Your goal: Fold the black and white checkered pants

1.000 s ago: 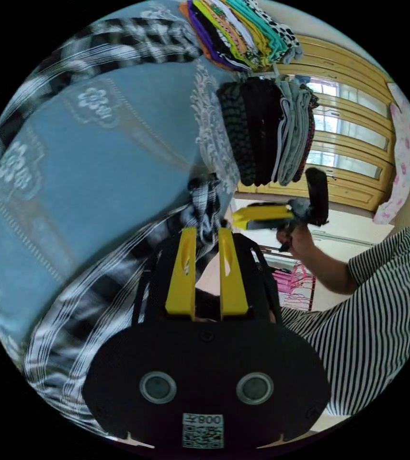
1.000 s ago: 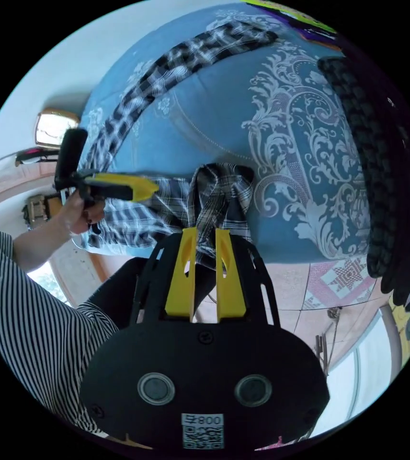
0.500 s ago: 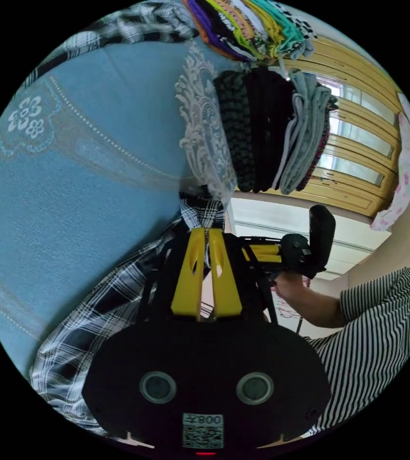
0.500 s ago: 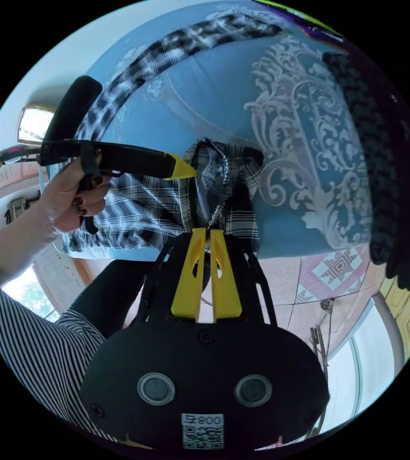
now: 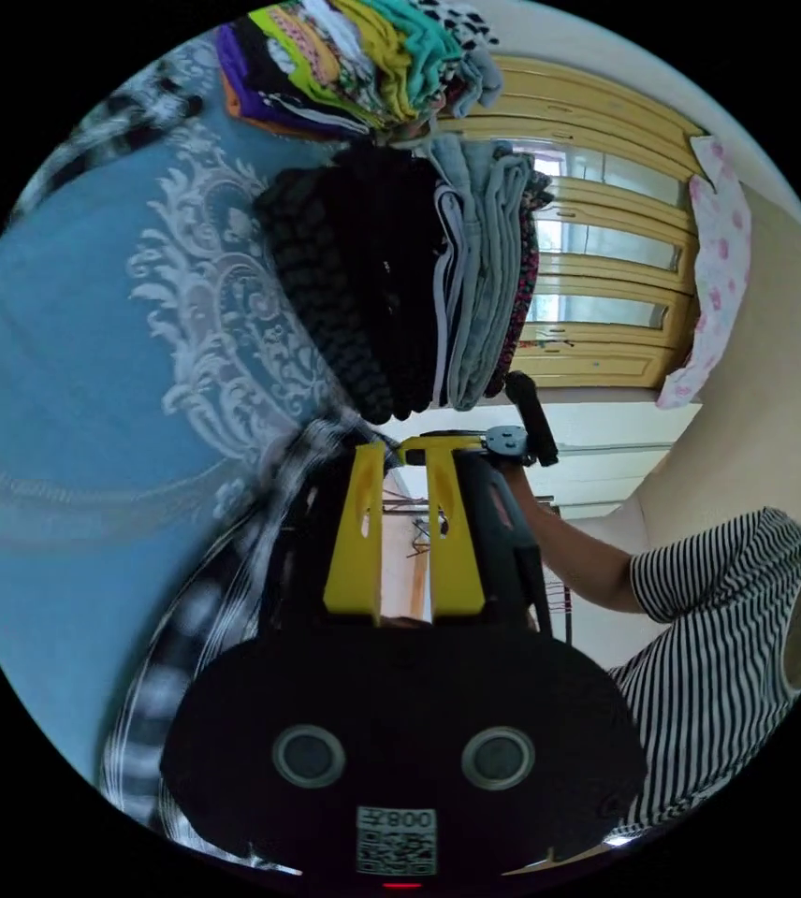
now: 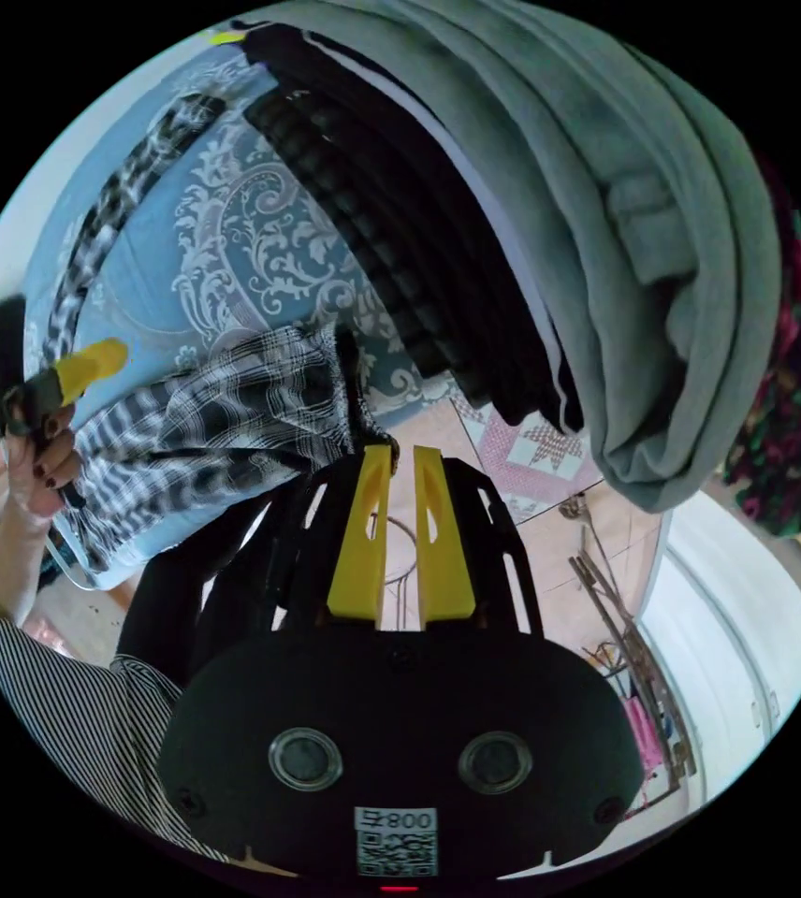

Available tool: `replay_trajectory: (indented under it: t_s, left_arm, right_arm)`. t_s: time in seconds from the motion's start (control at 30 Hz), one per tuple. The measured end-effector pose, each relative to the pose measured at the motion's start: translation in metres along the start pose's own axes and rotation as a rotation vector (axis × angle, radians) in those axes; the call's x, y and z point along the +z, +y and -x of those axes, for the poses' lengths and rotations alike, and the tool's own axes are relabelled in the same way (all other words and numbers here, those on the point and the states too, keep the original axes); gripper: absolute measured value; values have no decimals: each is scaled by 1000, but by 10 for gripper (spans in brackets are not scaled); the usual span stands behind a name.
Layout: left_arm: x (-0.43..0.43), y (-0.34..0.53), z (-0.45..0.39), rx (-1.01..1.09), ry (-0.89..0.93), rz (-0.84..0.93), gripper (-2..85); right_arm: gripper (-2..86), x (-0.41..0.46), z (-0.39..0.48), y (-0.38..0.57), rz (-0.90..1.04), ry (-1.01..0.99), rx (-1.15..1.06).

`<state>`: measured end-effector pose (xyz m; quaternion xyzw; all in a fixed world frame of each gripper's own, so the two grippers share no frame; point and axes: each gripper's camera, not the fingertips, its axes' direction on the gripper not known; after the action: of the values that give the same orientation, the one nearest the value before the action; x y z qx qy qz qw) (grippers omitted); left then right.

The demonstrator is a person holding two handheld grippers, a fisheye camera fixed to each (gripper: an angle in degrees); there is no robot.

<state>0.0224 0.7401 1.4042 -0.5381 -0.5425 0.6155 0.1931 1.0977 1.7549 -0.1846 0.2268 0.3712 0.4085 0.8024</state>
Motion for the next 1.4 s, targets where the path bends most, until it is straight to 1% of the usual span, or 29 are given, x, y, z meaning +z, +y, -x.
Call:
replay_trajectory:
  t_s: [0.07,0.13,0.17,0.23,0.27,0.33,0.43,0.57,0.67,0.7,0.8,0.87,0.93,1.07,1.13,1.27,1.4]
  left_arm:
    - [-26,36,2,-31,-52,-24,77]
    - [-67,92,7,-119,-142,-59,78]
    - [-77,106,7,-147,-166,-68,78]
    - [-121,164,3,-245,-289,-109,79]
    - [-131,178,1,-268,-326,-114,79]
    - [-165,224,-12,-343,-475,-124,81]
    - [-197,265,-28,-397,-624,-124,82]
    - [-218,296,-39,-424,-759,-104,77]
    - [-223,316,-41,-451,-832,-54,43]
    - [-228,326,-46,-471,-882,-78,28]
    - [-245,351,-61,-503,-832,-118,11]
    - [-256,366,-76,-504,-816,-157,7]
    - [-276,386,-101,-489,-804,-236,5]
    - [-303,412,-132,-467,-815,-323,7]
    - [-314,428,-139,-478,-795,-340,13]
    - [-326,454,-143,-520,-737,-369,36]
    - [-349,491,-177,-491,-718,-445,64]
  right_arm:
    - [53,-1,-1,1,-20,-32,33]
    - [55,-8,5,-2,-48,-16,56]
    - [56,-11,8,-3,-61,-11,48]
    - [59,-26,20,-7,-116,20,5]
    - [60,-29,23,-9,-126,21,-7]
    - [72,-40,36,-17,-156,-6,-68]
    - [83,-39,49,-33,-137,33,-133]
    - [82,-27,51,-51,-85,84,-152]
    - [70,-24,48,-65,-62,100,-140]
    - [61,-28,49,-68,-56,110,-155]
    - [32,-40,50,-71,-42,145,-176]
    - [22,-55,50,-71,-66,128,-180]
    - [15,-83,50,-71,-133,113,-177]
    - [11,-118,50,-78,-206,101,-188]
    - [10,-126,54,-92,-175,80,-215]
    - [9,-126,59,-114,-107,158,-202]
    - [27,-160,65,-119,-186,131,-194]
